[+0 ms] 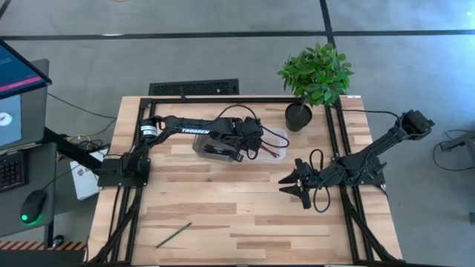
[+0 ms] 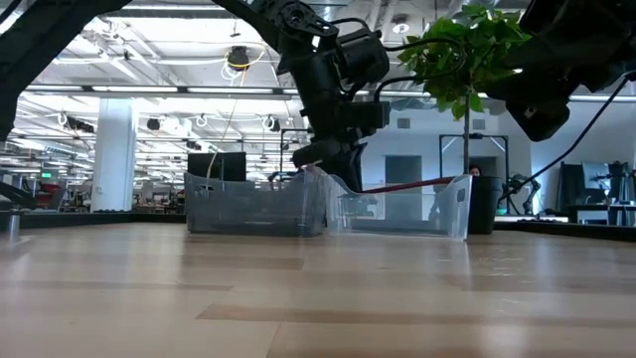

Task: Sort pens & pencils
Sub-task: Put the brown colored pencil into the transparent bin

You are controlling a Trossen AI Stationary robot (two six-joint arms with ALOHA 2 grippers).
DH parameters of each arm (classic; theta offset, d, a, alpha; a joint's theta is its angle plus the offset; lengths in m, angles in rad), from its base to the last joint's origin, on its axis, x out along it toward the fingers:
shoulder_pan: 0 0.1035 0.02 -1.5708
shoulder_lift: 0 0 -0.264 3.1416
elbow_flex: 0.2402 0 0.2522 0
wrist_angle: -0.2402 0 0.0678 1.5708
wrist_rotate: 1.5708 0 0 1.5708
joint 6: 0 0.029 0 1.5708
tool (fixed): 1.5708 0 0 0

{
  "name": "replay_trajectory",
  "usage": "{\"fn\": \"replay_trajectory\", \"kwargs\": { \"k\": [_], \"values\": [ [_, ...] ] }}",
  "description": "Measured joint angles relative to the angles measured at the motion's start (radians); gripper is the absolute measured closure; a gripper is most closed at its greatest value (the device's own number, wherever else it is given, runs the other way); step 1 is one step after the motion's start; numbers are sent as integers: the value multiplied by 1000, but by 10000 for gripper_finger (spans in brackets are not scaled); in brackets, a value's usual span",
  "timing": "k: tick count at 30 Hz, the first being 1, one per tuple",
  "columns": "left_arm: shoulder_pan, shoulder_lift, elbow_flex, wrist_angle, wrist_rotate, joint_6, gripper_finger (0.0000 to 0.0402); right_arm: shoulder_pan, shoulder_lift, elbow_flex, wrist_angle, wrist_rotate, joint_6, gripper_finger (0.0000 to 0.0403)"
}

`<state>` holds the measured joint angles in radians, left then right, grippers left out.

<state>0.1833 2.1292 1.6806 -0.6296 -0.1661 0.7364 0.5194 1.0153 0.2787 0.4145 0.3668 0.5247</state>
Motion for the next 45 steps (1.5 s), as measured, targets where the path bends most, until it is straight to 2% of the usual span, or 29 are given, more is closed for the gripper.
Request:
{"fn": "replay_trajectory", "kwargs": {
  "k": [13,18,45],
  "values": [
    [-1,20,2,37,16,-11,369,0,0,0,1,0,1,232],
    [0,56,5,74,-81,-61,369,3,0,0,1,-2,7,234],
    [-6,71,2,18,-83,-12,369,17,0,0,1,1,8,234]
  ]
}}
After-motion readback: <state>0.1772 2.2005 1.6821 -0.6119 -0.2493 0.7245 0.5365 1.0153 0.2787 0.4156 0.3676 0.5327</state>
